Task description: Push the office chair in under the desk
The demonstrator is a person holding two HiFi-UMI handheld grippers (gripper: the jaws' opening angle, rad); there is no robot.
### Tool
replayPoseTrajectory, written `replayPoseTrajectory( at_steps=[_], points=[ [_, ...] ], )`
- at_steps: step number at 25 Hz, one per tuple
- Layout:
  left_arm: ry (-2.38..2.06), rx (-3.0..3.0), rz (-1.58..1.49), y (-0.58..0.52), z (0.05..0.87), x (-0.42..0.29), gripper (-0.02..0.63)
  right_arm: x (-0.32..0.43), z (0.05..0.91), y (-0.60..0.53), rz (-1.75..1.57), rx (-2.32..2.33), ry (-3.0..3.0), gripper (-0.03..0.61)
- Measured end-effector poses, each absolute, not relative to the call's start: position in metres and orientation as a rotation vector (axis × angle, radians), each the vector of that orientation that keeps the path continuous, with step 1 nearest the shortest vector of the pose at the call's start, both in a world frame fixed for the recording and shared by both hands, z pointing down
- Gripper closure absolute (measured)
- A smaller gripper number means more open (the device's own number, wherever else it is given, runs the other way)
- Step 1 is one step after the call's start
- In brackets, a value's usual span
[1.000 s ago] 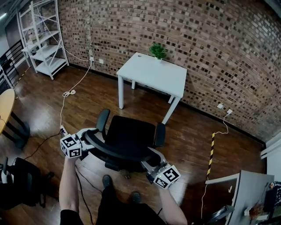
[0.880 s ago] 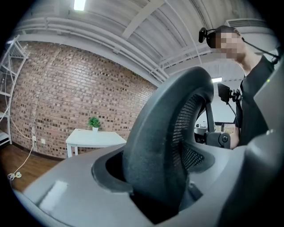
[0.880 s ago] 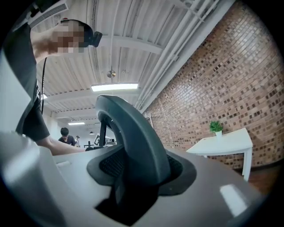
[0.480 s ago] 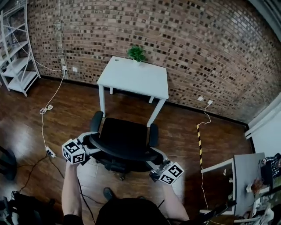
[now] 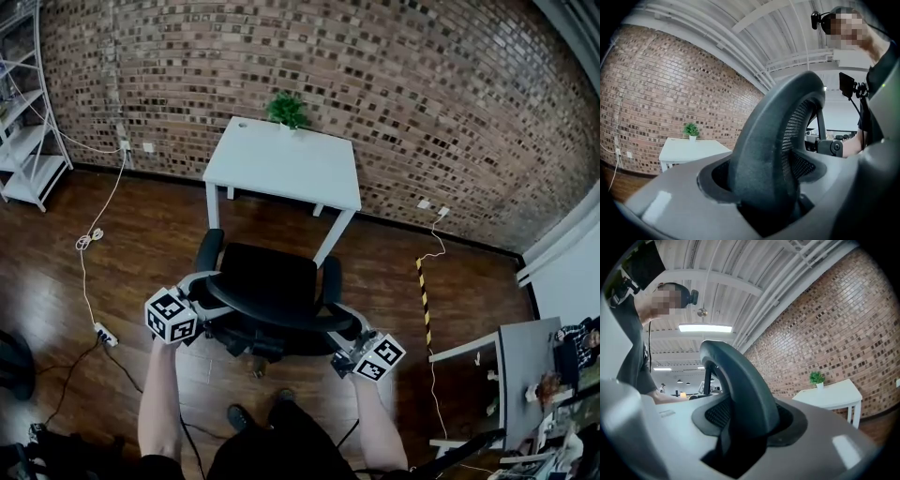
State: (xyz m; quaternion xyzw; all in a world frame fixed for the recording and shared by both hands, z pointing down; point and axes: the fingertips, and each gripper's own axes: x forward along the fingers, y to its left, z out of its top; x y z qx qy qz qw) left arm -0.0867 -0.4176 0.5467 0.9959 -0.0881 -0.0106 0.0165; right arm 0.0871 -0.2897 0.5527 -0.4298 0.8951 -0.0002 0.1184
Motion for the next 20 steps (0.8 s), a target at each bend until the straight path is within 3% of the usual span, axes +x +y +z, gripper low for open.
replayPoseTrajectory(
  at_steps=[11, 20],
  points=[
    [-0.188, 3.070, -0.049, -0.512, 0.570, -0.072, 0.069, 0.088, 0.570, -0.371, 0.050, -1.341, 2.586, 0.377],
    [-0.250, 3.078, -0.060, -0.576, 0.594, -0.011, 0.068, 0.152, 0.587, -0.435, 0.068, -1.287, 2.607, 0.380]
  ],
)
